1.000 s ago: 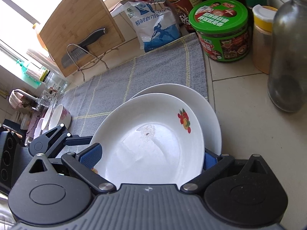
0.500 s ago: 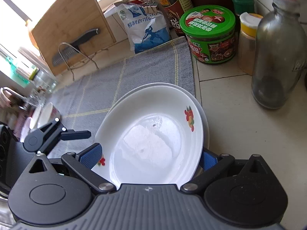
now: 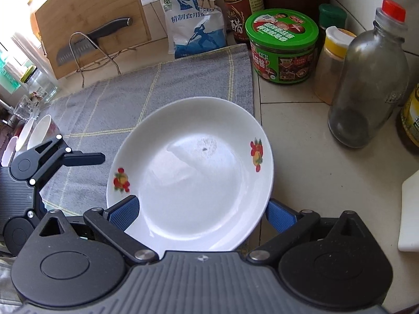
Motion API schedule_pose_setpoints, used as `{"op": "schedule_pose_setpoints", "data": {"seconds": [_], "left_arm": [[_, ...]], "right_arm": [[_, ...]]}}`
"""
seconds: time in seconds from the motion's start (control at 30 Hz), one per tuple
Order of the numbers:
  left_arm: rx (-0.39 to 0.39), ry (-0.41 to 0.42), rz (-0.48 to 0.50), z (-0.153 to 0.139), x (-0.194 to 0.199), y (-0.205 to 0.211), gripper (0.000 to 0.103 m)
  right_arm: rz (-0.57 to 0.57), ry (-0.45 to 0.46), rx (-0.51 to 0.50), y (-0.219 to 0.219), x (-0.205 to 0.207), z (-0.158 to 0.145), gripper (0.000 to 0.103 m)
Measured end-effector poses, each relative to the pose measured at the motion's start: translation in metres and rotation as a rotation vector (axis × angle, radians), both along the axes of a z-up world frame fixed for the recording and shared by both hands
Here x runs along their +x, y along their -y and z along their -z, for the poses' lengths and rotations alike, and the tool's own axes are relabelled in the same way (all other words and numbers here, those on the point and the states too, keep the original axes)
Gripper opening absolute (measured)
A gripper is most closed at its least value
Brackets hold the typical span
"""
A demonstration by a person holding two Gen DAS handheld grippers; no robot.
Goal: Organize plates and bowls
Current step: 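Lower the held plate onto the plate stack with the right tool, then open the right tool and release the plate on the stack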
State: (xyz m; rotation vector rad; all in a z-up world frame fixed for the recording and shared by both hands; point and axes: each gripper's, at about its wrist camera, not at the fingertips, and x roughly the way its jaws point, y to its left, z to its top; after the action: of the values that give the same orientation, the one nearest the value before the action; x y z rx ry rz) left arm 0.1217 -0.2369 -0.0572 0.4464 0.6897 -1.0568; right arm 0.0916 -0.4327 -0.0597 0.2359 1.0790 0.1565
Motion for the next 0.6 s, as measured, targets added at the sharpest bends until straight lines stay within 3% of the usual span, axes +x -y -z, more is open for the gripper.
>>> {"op": "schedule_pose_setpoints", "data": {"seconds": [0.23, 0.43, 0.6], "left_arm": [[-0.03, 0.021, -0.043, -0.004, -0.004, -0.01, 0.102], [-0.102, 0.024, -0.158, -0.016, 0.0, -0.03, 0.102], [-0.095, 0.029, -0.299, -0.021, 0.005, -0.047, 0.102]], "right_arm": [[-0.009, 0.152, -0.159, -0.022, -0.01, -0.018, 0.103], [-0.03, 0.295, -0.17, -0.047, -0.012, -0.023, 0.103], [-0.079, 0.363, -0.15, -0.062, 0.0, -0.029, 0.103]]}}
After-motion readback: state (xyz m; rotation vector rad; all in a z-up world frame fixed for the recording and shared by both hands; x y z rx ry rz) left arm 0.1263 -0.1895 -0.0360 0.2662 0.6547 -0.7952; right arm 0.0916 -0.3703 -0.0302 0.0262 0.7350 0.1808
